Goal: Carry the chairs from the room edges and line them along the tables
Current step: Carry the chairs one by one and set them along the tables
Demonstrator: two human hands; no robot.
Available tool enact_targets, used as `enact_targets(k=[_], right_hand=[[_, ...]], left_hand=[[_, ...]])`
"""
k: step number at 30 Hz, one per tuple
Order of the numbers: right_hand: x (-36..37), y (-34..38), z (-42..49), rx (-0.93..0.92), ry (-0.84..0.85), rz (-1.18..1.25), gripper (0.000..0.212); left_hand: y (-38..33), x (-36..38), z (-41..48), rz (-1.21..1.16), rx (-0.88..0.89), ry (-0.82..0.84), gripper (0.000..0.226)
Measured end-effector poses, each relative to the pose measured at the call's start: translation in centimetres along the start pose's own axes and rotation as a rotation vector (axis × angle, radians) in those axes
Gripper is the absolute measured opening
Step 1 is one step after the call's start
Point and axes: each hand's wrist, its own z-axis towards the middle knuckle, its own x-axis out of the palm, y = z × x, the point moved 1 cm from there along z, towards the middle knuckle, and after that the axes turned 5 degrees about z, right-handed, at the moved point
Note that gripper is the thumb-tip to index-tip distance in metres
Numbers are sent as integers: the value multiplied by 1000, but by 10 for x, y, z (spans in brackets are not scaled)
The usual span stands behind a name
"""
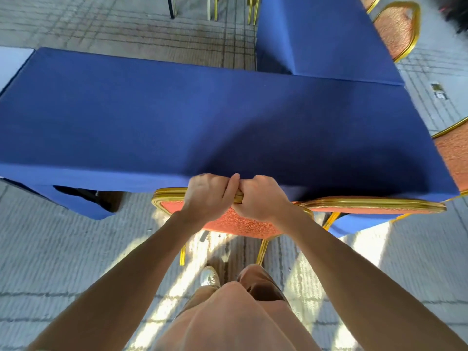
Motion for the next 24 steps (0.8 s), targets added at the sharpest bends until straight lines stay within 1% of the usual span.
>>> enact_targets(k=[4,6,9,12,14,17,19,21,23,24], right_hand=[[5,3,-1,46,-20,2,26],[10,4,-4,78,-56,1,24],[19,2,-8,107,-113,14,20],[24,-3,-7,123,-106,11,21],[26,-5,-4,124,-101,17,21],[25,-6,4,91,-112,9,22],[23,-10,13,84,-97,35,22],[19,-15,24,87,-78,65,22],[15,-19,36,92,-38,75,23],[15,-21,40,97,-10,79,24]], left_hand=[[1,2,-3,63,29,-26,53],[-1,0,-3,64,73,-64,51],[-6,-1,-6,81,107,-74,47],[-4,12,-3,107,127,-35,52],[0,20,-1,124,115,-47,53],[7,28,6,100,127,-39,40],[11,33,15,32,32,-9,43],[14,37,28,-4,-66,62,45],[19,48,39,42,-124,159,50],[23,54,43,83,-114,192,49]])
